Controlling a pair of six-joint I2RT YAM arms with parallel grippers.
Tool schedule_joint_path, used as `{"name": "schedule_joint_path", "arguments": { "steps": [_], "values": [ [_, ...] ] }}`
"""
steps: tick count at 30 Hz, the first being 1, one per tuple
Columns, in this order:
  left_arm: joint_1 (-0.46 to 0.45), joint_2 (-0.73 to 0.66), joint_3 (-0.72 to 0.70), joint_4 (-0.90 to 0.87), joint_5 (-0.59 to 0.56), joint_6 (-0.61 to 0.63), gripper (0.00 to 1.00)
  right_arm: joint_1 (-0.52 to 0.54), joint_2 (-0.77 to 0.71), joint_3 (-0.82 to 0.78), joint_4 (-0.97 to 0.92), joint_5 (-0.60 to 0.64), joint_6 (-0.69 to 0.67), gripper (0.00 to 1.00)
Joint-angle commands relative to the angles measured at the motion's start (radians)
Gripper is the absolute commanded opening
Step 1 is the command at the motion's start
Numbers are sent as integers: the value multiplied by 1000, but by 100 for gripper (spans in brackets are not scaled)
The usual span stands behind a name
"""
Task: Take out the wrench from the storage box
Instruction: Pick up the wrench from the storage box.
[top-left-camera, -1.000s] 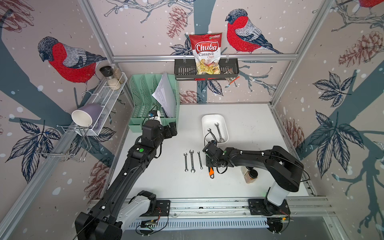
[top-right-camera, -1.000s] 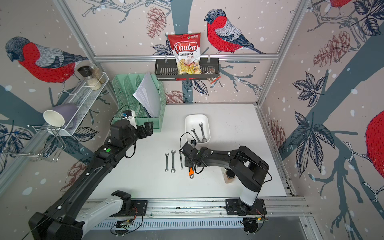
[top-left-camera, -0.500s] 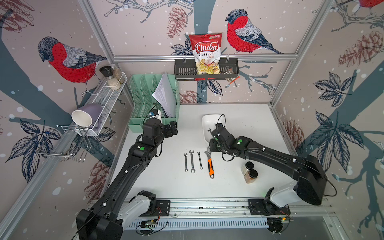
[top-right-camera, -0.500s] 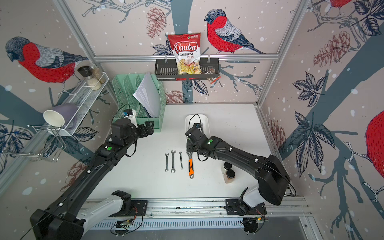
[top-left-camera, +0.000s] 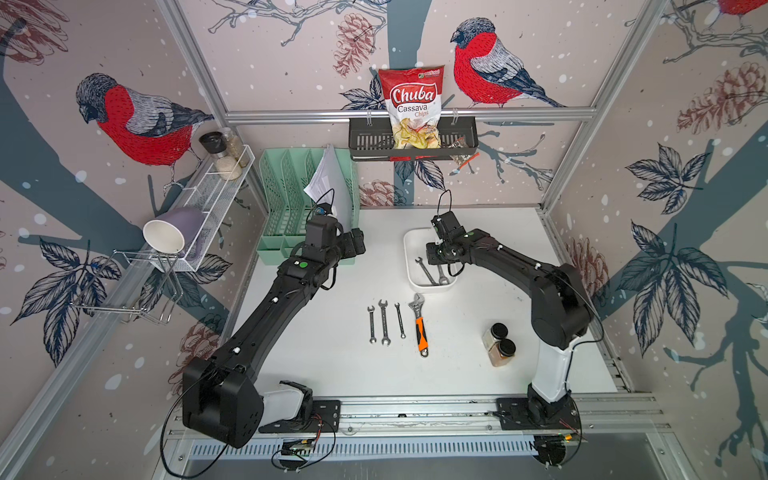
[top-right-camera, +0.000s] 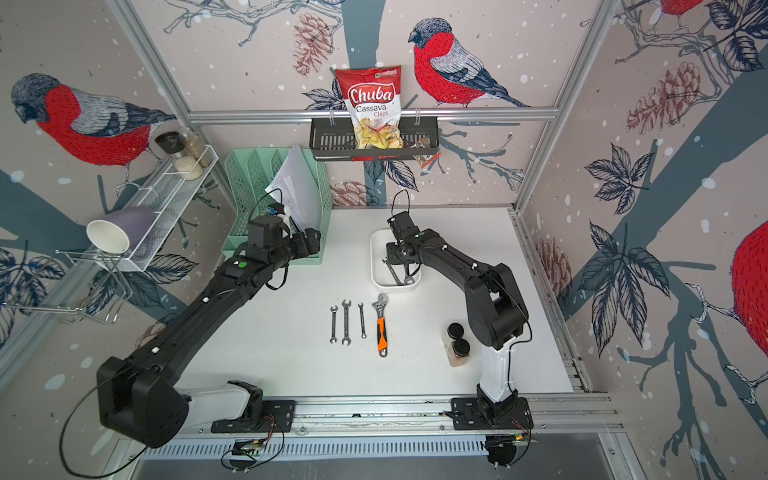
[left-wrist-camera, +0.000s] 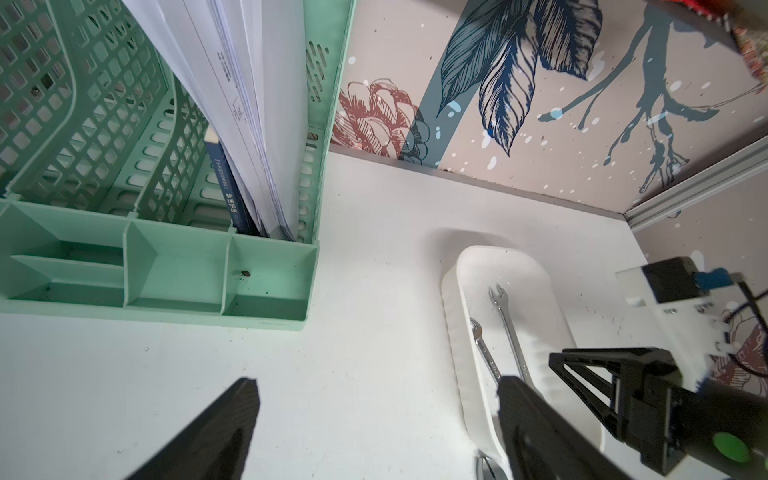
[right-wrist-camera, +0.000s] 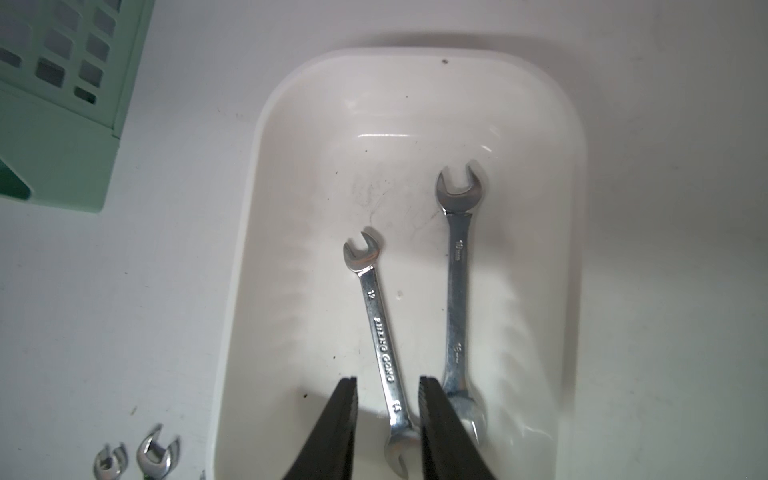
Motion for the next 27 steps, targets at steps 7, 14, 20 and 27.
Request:
{"name": "schedule_joint_path", "arguments": {
  "steps": [7, 14, 20, 27],
  "values": [
    [16, 5, -55, 74, 55, 35, 94, -4, 164, 124, -74, -74, -167, 37],
    [23, 12, -57, 67, 64, 33, 94, 10, 208, 142, -109, -11, -181, 40],
    [33, 10, -58, 67, 73, 33, 94, 25, 220, 139, -115, 21, -184, 40],
    [37, 5, -62, 67, 75, 30, 94, 34, 233, 142, -110, 45, -181, 40]
  ]
}}
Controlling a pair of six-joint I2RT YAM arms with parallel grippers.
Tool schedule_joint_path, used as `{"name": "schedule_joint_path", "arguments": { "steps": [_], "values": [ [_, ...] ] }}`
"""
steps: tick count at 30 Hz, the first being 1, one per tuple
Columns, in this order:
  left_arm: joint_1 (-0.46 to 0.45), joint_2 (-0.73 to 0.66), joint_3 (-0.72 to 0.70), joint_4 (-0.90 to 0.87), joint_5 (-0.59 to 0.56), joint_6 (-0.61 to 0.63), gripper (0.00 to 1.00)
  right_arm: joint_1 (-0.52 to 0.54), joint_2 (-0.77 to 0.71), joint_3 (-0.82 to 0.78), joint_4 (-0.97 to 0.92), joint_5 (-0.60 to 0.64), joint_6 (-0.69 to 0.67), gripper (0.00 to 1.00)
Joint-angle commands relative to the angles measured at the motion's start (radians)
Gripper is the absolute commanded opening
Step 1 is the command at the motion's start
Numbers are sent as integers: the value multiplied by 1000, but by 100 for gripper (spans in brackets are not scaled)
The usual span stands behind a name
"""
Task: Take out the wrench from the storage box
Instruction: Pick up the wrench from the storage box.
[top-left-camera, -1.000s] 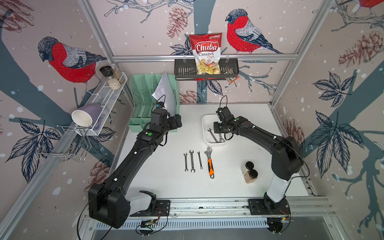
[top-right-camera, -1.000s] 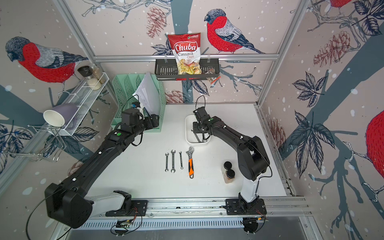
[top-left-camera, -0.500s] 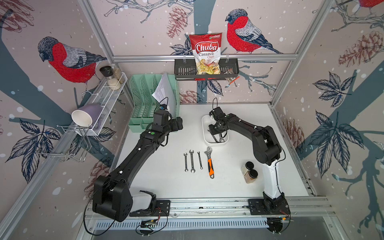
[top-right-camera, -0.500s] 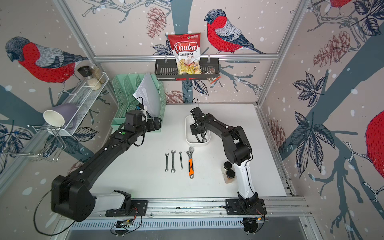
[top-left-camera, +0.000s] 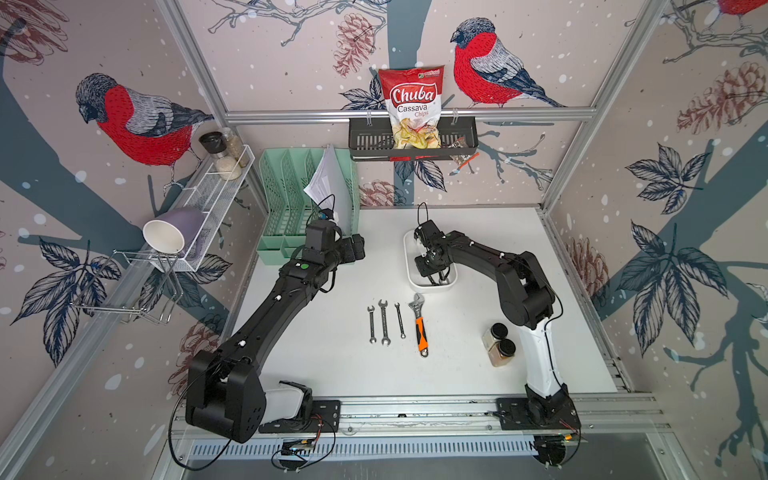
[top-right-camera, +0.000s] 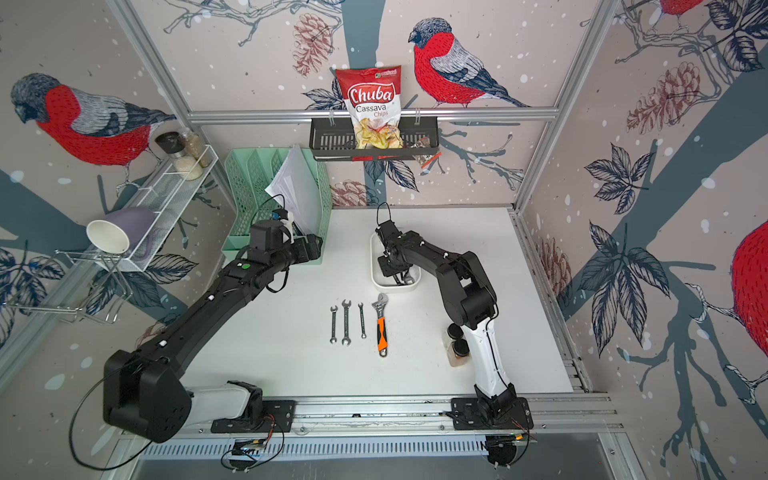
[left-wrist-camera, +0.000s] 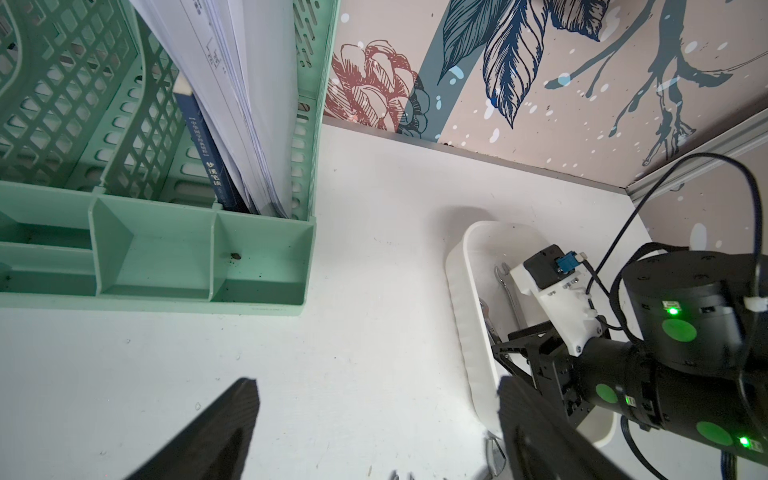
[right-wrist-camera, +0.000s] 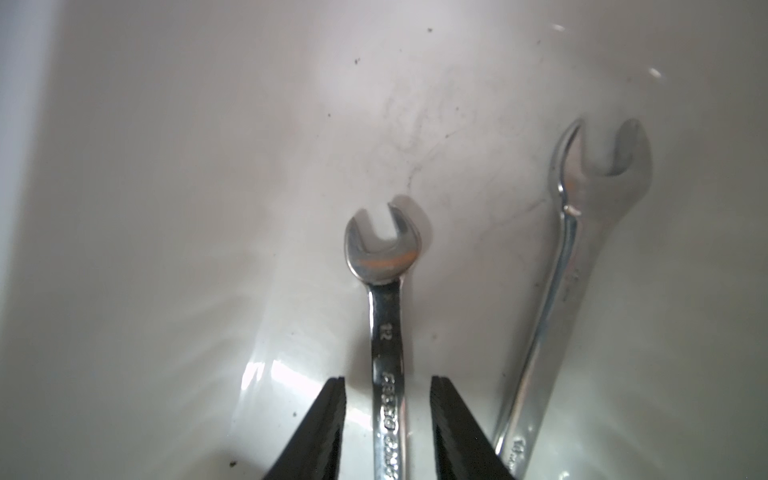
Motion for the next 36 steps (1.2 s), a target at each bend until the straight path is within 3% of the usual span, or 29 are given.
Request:
{"name": "schedule_joint_path", "arguments": {
  "steps": [1, 8, 22, 36],
  "values": [
    [3, -8, -4, 25, 10, 5, 93, 0, 13, 5, -11, 25, -9, 40],
    [6, -11, -4, 24, 5, 5, 94, 0, 35, 11, -3, 33, -3, 38],
    [13, -12, -2, 24, 3, 6, 94, 2, 31, -13, 6, 93, 36, 22],
    [22, -10, -8, 24, 9, 6, 94, -13, 26, 54, -7, 94, 68, 19]
  ]
}}
